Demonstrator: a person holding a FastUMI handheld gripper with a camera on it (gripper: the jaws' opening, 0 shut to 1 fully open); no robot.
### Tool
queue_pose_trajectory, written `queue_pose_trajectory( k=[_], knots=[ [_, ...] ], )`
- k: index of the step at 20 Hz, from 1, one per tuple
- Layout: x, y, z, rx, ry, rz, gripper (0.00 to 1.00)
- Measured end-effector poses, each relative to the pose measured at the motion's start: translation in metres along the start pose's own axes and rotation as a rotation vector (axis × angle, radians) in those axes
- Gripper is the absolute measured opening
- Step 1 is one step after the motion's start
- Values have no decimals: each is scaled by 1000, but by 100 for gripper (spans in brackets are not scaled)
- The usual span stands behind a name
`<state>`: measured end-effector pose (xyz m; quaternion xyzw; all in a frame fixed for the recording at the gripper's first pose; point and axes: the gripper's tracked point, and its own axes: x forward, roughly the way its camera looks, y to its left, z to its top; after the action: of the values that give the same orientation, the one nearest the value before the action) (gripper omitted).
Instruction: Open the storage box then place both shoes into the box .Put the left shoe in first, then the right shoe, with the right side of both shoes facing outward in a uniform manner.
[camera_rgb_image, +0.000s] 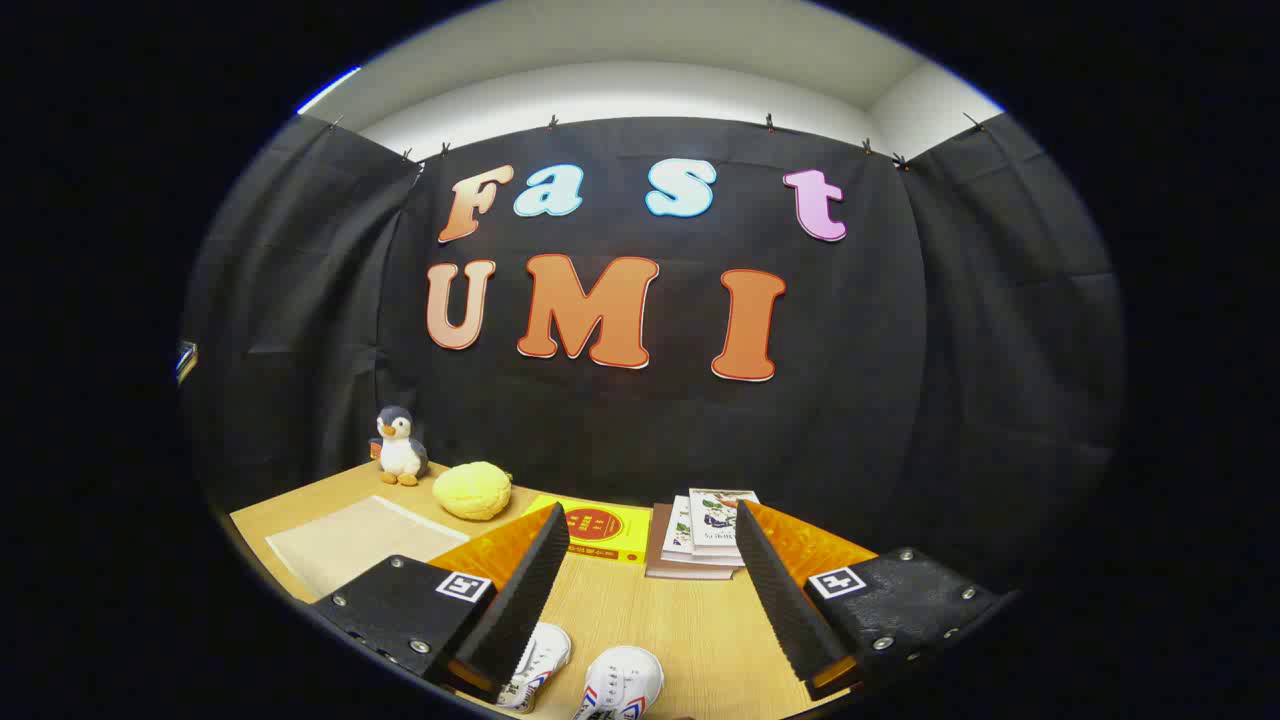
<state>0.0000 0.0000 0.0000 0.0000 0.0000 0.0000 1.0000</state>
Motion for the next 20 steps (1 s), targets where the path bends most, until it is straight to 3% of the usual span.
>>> queue_pose_trajectory(
  k=[20],
  knots=[
    [6,-2,-33,38,85,0,100]
  ],
)
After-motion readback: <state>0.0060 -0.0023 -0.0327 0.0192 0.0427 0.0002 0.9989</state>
